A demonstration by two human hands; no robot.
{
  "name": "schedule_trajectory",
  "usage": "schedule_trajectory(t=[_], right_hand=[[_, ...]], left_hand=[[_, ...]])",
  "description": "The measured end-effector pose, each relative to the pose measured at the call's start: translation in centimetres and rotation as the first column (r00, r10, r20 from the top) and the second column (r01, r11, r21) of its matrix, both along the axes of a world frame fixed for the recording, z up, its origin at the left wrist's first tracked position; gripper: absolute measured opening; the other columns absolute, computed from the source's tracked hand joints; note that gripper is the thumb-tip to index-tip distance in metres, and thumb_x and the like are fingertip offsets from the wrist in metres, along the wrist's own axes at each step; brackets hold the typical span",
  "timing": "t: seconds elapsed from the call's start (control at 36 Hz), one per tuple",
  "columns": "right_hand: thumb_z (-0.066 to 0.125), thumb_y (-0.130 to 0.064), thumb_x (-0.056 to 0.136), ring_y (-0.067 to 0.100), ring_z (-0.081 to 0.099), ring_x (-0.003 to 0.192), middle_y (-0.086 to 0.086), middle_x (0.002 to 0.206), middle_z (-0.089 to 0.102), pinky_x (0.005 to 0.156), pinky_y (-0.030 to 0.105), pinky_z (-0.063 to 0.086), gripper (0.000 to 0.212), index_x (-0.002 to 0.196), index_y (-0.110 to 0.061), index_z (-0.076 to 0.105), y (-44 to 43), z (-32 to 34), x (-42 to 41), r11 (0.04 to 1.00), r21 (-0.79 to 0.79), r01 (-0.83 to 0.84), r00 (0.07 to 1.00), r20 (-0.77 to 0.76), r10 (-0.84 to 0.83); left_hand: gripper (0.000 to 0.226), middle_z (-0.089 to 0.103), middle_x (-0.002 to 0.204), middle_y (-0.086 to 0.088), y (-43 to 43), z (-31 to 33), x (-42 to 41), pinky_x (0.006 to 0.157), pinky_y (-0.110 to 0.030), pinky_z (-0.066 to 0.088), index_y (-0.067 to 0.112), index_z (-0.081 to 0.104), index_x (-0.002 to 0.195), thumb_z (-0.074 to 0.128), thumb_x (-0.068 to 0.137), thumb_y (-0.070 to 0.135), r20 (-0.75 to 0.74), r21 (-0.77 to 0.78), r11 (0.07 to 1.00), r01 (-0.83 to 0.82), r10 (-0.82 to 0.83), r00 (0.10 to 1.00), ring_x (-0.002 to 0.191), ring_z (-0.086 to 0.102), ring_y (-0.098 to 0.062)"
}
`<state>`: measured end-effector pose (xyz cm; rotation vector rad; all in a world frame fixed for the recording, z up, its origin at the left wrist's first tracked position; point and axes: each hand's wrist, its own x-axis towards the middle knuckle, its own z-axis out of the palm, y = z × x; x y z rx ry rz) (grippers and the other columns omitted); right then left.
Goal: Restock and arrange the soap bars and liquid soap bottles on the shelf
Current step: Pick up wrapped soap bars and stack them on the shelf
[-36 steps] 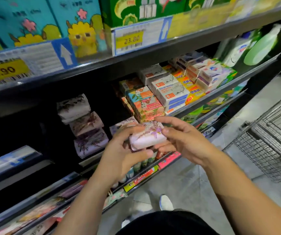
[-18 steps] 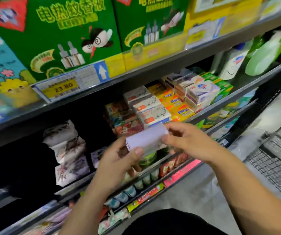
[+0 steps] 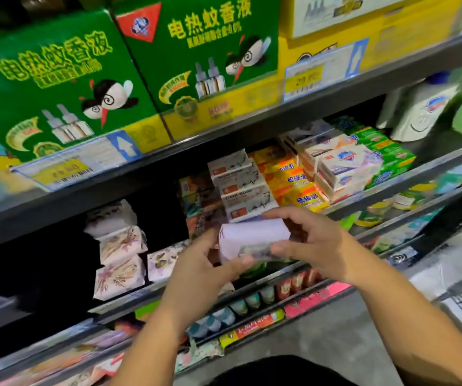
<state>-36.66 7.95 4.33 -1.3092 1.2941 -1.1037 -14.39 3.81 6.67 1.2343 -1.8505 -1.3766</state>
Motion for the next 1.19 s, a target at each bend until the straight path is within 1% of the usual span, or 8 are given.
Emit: schedule_trajectory(t=[0.17, 0.33, 0.56, 0.64, 0.78, 0.92, 1.06, 1.19], right_hand=[[0.087, -0.017, 0.074, -0.006, 0.062, 0.104, -0.021, 0.112, 0.066, 0.085, 0.014, 0.049, 0.062, 0.119, -0.043, 0.053, 0.1, -2.2, 1.4, 0.989, 0.046, -0.138, 0.980, -0.140, 0.143], [0.084, 0.002, 0.074, 0.008, 0.065, 0.106, -0.013, 0.111, 0.069, 0.081, 0.029, 0.057, 0.065, 0.125, -0.030, 0.059, 1.3, -4.3, 4.0, 0.981, 0.095, -0.170, 0.985, 0.061, 0.164], [0.090, -0.018, 0.062, 0.010, 0.067, 0.097, -0.006, 0.097, 0.072, 0.085, 0.024, 0.050, 0.077, 0.130, -0.030, 0.055, 1.4, -2.2, -1.1, 0.999, -0.016, -0.040, 0.999, 0.018, 0.041], [0.089, -0.024, 0.063, 0.022, 0.066, 0.098, 0.005, 0.101, 0.070, 0.086, 0.039, 0.054, 0.075, 0.130, -0.036, 0.056, 1.8, -1.2, -1.4, 0.992, -0.125, -0.013, 0.999, 0.049, 0.020], [0.090, -0.011, 0.069, 0.013, 0.065, 0.103, -0.009, 0.104, 0.068, 0.087, 0.019, 0.048, 0.073, 0.130, -0.031, 0.056, 3.0, -0.2, 0.8, 0.972, -0.211, -0.101, 0.992, -0.092, 0.083], [0.091, -0.023, 0.065, 0.004, 0.064, 0.105, -0.017, 0.105, 0.068, 0.091, 0.016, 0.047, 0.068, 0.121, -0.044, 0.059, 2.9, 0.0, -1.3, 0.979, -0.202, -0.039, 0.989, -0.145, 0.009], [0.083, -0.029, 0.064, 0.009, 0.066, 0.102, -0.010, 0.106, 0.070, 0.083, 0.019, 0.051, 0.057, 0.118, -0.037, 0.065, 3.1, 0.0, -2.2, 0.993, -0.113, 0.045, 0.999, 0.002, -0.045], [0.077, -0.025, 0.085, 0.010, 0.061, 0.080, 0.008, 0.088, 0.063, 0.075, 0.024, 0.049, 0.021, 0.105, -0.029, 0.069, 2.7, -0.4, -1.0, 0.986, 0.059, 0.159, 0.979, 0.119, -0.165]], left_hand=[[0.035, 0.064, 0.098, 0.017, 0.5, -0.8, -0.1, 0.069, -0.016, 0.046, 0.044, 0.069, 0.093, 0.085, 0.062, 0.051, 0.052, -0.152, 0.986, -0.061, 0.069, 0.996, 0.090, 0.063, -0.005], [0.045, 0.062, 0.110, 0.019, 1.1, -1.6, -0.7, 0.084, -0.018, 0.048, 0.037, 0.070, 0.095, 0.082, 0.058, 0.060, 0.082, -0.267, 0.964, 0.016, 0.006, 0.997, 0.108, 0.059, 0.000], [0.049, 0.055, 0.120, 0.023, 1.3, -2.3, 0.3, 0.088, -0.005, 0.039, 0.036, 0.071, 0.099, 0.081, 0.058, 0.063, 0.171, -0.328, 0.944, 0.042, 0.016, 0.985, 0.115, 0.052, 0.007], [0.052, 0.047, 0.118, 0.033, 2.1, -3.2, -0.7, 0.090, -0.002, 0.036, 0.042, 0.066, 0.100, 0.078, 0.055, 0.066, 0.239, -0.286, 0.954, 0.095, -0.025, 0.971, 0.116, 0.045, 0.014], [0.055, 0.053, 0.115, 0.025, 3.0, -4.8, -2.5, 0.093, -0.018, 0.045, 0.046, 0.068, 0.104, 0.092, 0.059, 0.027, 0.096, -0.182, 0.980, 0.080, -0.063, 0.993, 0.113, 0.054, 0.001], [0.051, 0.058, 0.114, 0.021, 2.7, -4.8, -1.8, 0.085, -0.018, 0.045, 0.036, 0.066, 0.106, 0.093, 0.062, 0.038, 0.101, -0.203, 0.979, -0.016, 0.037, 0.994, 0.109, 0.056, 0.003], [0.057, 0.071, 0.107, 0.004, 2.8, -2.5, -1.8, 0.078, -0.034, 0.057, 0.028, 0.067, 0.108, 0.089, 0.055, 0.032, -0.287, 0.101, 0.992, -0.069, 0.096, 0.953, 0.101, 0.068, -0.019], [0.039, 0.070, 0.084, -0.007, 3.2, -1.6, -3.1, 0.063, -0.032, 0.044, 0.016, 0.073, 0.107, 0.076, 0.082, 0.045, -0.238, 0.358, 0.931, -0.063, 0.157, 0.959, 0.068, 0.061, -0.018]])
